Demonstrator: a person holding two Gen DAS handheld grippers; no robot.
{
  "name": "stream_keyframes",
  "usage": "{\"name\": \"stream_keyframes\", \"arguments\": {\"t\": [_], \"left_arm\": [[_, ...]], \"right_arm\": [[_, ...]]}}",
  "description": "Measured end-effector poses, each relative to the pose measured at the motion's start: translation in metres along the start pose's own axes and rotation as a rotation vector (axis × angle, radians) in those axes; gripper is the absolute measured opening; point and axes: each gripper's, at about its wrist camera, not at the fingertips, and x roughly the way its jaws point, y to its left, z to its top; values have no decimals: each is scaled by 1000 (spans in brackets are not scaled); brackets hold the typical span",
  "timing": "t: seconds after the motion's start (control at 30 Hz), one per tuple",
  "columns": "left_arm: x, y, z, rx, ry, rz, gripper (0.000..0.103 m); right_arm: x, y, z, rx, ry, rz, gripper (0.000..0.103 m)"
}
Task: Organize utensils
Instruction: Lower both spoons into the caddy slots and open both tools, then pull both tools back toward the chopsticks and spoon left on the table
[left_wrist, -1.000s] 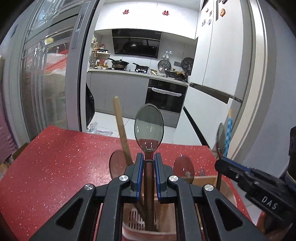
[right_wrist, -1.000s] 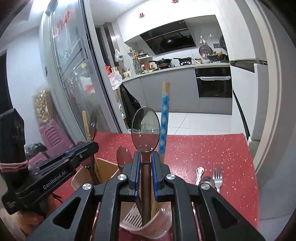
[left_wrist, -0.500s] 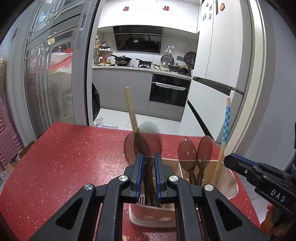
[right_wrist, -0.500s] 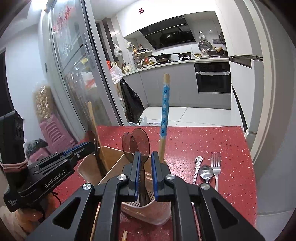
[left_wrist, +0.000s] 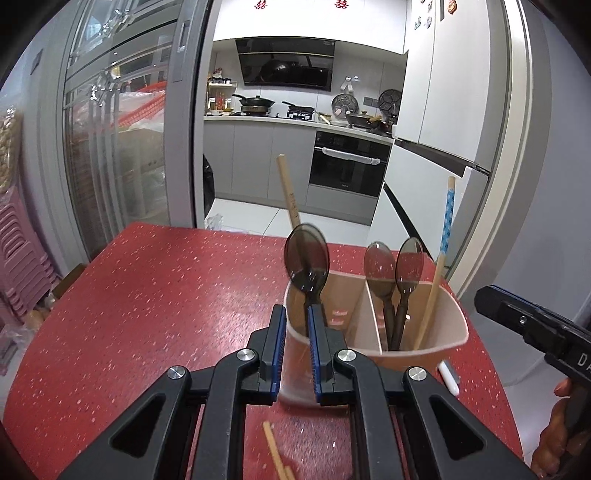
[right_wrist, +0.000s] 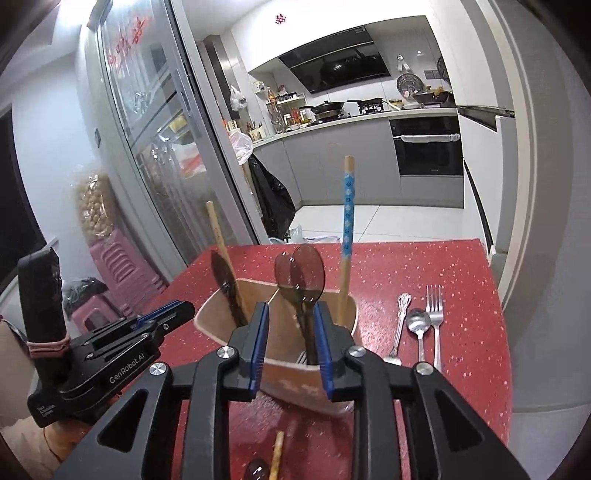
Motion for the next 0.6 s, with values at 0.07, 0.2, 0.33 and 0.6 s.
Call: {"name": "stream_keyframes", "arguments": {"t": [0.07, 0.2, 0.33, 0.6], "left_arm": [[-7, 2, -4, -7, 13, 10, 35], [-17, 6, -17, -11, 40, 22, 35], [-27, 9, -31, -12, 70, 38, 35], [-42, 13, -57, -20, 124, 66, 35]], "right_arm": [[-5, 4, -5, 9, 12, 2, 32], [-14, 9, -18, 30, 40, 10, 36], [-20, 13, -33, 39, 69, 8, 38], [-32, 20, -61, 56, 130, 0, 47]]}}
